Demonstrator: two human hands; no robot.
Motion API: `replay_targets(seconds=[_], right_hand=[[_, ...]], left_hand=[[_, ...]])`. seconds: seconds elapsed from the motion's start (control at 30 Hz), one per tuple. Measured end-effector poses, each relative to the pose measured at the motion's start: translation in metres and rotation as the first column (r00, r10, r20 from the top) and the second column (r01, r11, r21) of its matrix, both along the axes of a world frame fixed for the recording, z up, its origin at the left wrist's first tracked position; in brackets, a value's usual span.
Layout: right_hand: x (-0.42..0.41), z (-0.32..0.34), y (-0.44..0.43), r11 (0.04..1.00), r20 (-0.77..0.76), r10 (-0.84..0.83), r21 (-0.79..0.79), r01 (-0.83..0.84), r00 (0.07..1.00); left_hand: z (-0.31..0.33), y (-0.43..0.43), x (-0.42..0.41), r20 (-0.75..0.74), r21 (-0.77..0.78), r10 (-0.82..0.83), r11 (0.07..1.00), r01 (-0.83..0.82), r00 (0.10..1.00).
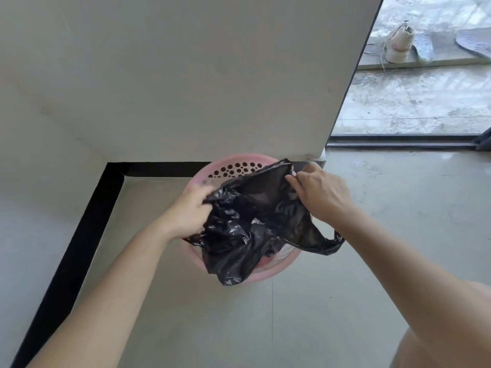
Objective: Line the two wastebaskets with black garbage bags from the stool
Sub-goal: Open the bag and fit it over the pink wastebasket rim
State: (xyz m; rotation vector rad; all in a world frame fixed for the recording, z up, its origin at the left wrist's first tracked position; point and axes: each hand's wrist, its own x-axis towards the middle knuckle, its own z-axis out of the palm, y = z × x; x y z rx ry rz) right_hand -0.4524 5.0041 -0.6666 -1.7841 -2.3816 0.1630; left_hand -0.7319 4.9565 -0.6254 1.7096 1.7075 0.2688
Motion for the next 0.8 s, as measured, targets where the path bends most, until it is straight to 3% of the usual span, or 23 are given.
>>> replay_targets(seconds=[0.17, 0.23, 0.3, 0.37, 0.5, 0.57, 0.63, 0.73, 0.8], right_hand=[[0.001, -0.007, 0.018, 0.982, -0.156, -0.184, 0.008, 0.187, 0.971], [0.0, -0.008, 0.024, 0.981, -0.194, -0.187, 0.003, 0.191, 0.963], [-0.003, -0.011, 0.027, 0.992, -0.19, -0.109, 0.042, 0.119, 0.976], [-0.004, -0.013, 0.031, 0.996, -0.159, -0.052, 0.064, 0.063, 0.986], [0.0, -0.012, 0.043, 0.995, -0.099, -0.025, 0.098, 0.035, 0.995], [-0.003, -0.011, 0.051, 0.997, -0.111, -0.048, 0.056, 0.054, 0.993], [-0.012, -0.011, 0.062, 0.991, -0.157, -0.126, -0.061, 0.117, 0.98], [-0.032, -0.009, 0.084, 0.909, -0.264, -0.314, -0.361, 0.209, 0.912], [-0.043, -0.013, 0.092, 0.75, -0.326, -0.499, -0.627, 0.211, 0.803]], left_hand=[[0.012, 0.002, -0.04, 0.334, -0.025, 0.14, 0.99, -0.14, 0.932], [0.003, 0.008, -0.043, 0.437, 0.03, 0.273, 0.948, -0.318, 0.857], [-0.009, 0.019, -0.047, 0.334, 0.157, 0.344, 0.898, -0.412, 0.877], [-0.015, 0.029, -0.052, 0.174, 0.243, 0.266, 0.922, -0.303, 0.948], [-0.019, 0.047, -0.06, -0.009, 0.223, 0.113, 0.969, -0.108, 0.994], [-0.023, 0.061, -0.06, -0.16, 0.337, 0.142, 0.938, -0.081, 0.977], [-0.025, 0.075, -0.056, -0.148, 0.37, 0.224, 0.916, -0.156, 0.963], [-0.032, 0.096, -0.045, 0.067, 0.13, 0.355, 0.923, -0.361, 0.932], [-0.039, 0.106, -0.039, 0.23, -0.179, 0.559, 0.829, -0.531, 0.796]])
